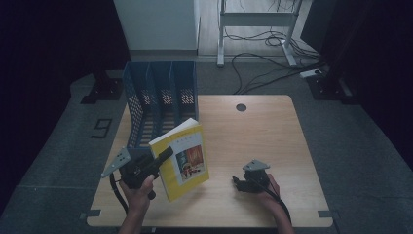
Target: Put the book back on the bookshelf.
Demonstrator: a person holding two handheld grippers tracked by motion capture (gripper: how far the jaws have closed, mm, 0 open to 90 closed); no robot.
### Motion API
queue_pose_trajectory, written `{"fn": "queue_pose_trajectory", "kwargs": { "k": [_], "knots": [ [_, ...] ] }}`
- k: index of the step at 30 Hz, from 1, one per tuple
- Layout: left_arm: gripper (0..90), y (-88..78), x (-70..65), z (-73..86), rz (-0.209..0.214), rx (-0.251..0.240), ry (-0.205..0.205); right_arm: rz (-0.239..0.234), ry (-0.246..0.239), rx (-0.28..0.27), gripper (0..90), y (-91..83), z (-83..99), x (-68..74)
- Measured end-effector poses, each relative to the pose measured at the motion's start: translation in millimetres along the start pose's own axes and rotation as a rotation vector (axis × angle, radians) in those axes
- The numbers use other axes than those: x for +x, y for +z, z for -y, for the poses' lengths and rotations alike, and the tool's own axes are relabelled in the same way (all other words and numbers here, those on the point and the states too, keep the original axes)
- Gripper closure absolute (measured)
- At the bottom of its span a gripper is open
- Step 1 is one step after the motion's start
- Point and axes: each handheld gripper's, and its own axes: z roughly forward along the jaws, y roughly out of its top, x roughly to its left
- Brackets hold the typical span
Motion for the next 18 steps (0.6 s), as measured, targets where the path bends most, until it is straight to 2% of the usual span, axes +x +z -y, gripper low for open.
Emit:
{"fn": "queue_pose_trajectory", "kwargs": {
  "k": [4,7,18],
  "knots": [
    [75.7,-3.2,0.4,-2.2,-0.003,-0.008,0.005,-0.004,0.006,-0.001,26.3,0.4,0.6,-1.5],
    [75.7,-5.0,0.4,-3.6,-0.007,-0.015,0.006,-0.022,0.035,-0.002,26.0,1.2,1.6,-4.2],
    [75.7,-1.5,0.3,-0.3,-0.011,-0.006,0.004,-0.001,0.054,-0.022,25.8,1.3,4.6,-10.4]
  ]
}}
